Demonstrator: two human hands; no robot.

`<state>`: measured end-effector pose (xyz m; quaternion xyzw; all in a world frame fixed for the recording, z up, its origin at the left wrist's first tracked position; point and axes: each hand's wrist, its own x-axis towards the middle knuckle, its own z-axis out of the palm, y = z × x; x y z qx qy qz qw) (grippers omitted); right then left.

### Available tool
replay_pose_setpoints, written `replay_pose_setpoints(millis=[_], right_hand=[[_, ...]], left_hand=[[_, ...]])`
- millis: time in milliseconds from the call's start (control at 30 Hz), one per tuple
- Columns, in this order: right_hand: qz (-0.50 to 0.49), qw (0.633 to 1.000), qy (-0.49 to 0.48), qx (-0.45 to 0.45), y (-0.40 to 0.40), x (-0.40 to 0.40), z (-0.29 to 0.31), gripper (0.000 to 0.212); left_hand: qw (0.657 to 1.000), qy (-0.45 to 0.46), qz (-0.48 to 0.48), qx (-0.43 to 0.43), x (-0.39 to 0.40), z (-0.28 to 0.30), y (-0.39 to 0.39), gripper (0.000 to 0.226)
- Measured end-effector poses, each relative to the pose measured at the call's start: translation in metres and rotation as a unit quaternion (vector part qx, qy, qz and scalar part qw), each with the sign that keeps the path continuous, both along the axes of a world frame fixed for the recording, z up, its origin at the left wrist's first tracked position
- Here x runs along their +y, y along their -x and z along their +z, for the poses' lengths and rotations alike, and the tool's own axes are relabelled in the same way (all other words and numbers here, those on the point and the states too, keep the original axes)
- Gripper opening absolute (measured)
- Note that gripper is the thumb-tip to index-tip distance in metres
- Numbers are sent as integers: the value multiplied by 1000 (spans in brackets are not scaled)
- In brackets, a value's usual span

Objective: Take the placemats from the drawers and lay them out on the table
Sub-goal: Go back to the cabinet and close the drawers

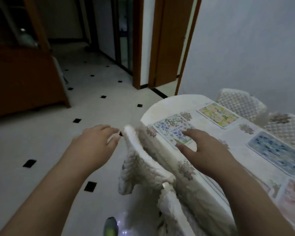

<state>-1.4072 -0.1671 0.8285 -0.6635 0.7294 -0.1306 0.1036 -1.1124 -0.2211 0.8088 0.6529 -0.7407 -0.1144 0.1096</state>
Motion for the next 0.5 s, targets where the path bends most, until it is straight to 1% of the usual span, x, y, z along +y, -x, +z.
replay_pose_setpoints(millis=[100, 233, 367, 500], right_hand=[[73, 997, 7, 0, -44, -13, -2, 56], [146, 989, 9, -1, -105, -27, -2, 55], [202, 979, 8, 7, -166, -44, -3, 56], [247, 969, 5, 17, -227, -66, -5, 56]], left_hand=[[997, -9, 71, -1, 32, -1, -47, 49], [989, -11, 150, -2, 63, -3, -105, 51], [978, -4, 207, 4, 77, -5, -160, 51], [971, 6, 240, 13, 78, -10, -216, 52]])
